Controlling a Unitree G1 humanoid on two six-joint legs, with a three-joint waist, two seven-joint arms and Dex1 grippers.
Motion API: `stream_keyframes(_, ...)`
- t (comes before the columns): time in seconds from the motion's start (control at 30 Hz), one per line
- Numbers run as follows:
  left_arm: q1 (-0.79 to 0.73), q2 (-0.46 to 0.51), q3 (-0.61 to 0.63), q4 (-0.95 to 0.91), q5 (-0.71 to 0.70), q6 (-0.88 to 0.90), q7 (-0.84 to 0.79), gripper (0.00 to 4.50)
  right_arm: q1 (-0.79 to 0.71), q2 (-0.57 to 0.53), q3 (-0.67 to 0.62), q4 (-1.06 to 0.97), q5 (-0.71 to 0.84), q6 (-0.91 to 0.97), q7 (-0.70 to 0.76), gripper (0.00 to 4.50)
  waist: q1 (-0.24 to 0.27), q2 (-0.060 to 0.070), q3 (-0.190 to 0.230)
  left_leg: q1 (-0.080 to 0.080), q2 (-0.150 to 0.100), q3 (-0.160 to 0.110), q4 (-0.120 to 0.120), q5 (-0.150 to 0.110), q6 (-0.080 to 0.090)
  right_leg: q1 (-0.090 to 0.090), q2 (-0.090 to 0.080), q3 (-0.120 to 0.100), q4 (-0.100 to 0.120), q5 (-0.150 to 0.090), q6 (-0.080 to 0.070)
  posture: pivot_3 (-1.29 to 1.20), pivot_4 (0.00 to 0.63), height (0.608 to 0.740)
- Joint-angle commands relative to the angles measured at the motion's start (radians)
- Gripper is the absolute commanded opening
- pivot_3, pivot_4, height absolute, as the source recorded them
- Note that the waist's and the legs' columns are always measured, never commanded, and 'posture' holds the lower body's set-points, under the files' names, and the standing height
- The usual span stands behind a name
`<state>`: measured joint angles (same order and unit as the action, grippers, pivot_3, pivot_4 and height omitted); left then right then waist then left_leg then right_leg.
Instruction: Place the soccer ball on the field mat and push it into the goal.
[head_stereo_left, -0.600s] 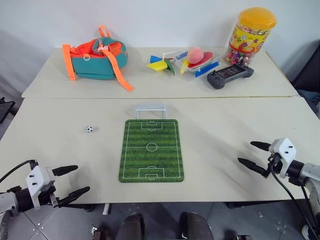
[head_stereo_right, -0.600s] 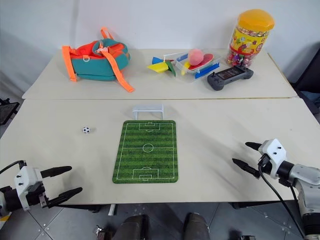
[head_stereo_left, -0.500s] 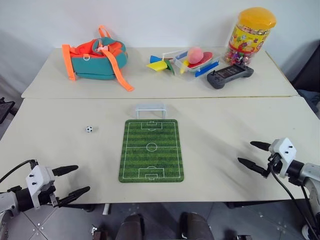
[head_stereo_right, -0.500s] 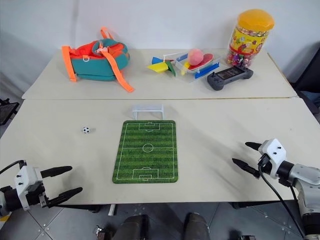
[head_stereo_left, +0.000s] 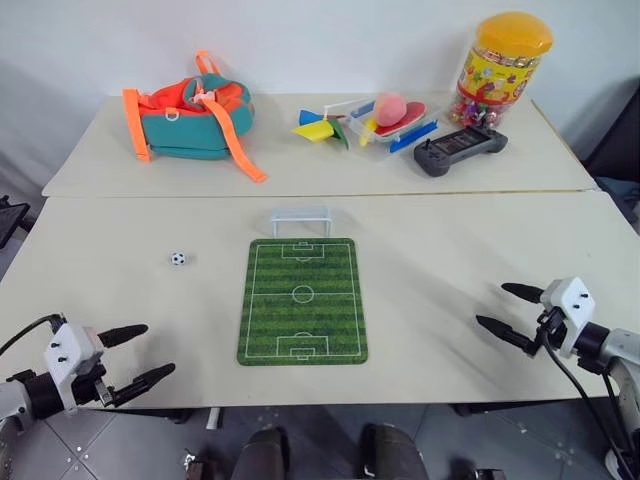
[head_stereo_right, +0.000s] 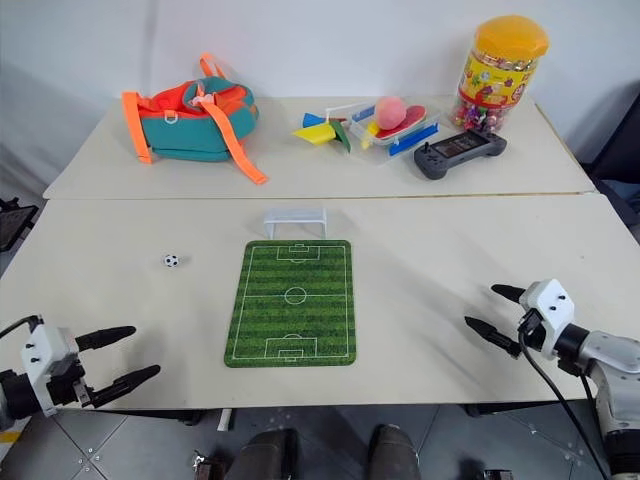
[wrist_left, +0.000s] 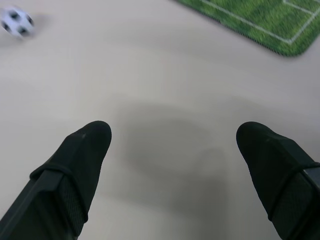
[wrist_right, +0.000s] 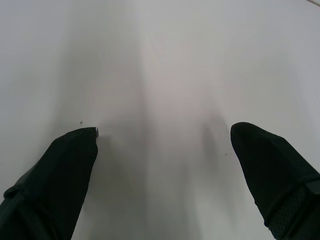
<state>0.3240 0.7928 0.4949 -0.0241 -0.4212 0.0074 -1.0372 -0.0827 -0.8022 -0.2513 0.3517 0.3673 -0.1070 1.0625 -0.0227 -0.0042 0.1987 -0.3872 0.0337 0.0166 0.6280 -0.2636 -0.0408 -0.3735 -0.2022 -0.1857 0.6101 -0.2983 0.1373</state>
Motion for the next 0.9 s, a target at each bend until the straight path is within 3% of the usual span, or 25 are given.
stream_keyframes(0.03,-0.023,-0.002,0.021,-0.037,-0.019,0.027,0.03,4.49,-0.002,0.014,-0.041,-0.05,0.065,-0.02,0.055,4.5,0.0,0.0,0.0,0.0,0.0,0.0,0.0,0.0,0.0,0.0,0.0,0.0,0.0,0.0,0.0,0.0,0.15,0.74)
stream_keyframes(0.37,-0.221,-0.045,0.013,-0.003,0.001,0.108,0.234,4.49,0.026,0.011,-0.08,-0.139,0.2,0.032,0.223,4.5,0.008,0.001,0.001,0.0,0.0,0.002,0.001,0.001,-0.001,-0.001,0.0,0.002,0.001,0.0,0.0,0.0,0.15,0.74)
stream_keyframes(0.5,-0.394,-0.065,-0.038,0.124,0.037,0.169,0.346,4.49,0.02,0.018,-0.092,-0.165,0.239,0.064,0.252,4.5,0.022,0.001,0.001,0.001,0.0,0.003,0.002,0.001,-0.002,-0.001,0.001,0.003,0.002,0.001,0.001,0.0,0.15,0.74)
stream_keyframes(0.9,-0.737,-0.132,-0.237,0.538,0.139,0.064,0.267,4.49,0.041,0.002,-0.099,-0.213,0.21,0.122,0.236,4.5,0.023,0.0,0.001,0.0,0.0,0.007,0.002,0.001,-0.001,-0.001,0.001,0.006,0.001,0.005,0.005,0.0,0.15,0.74)
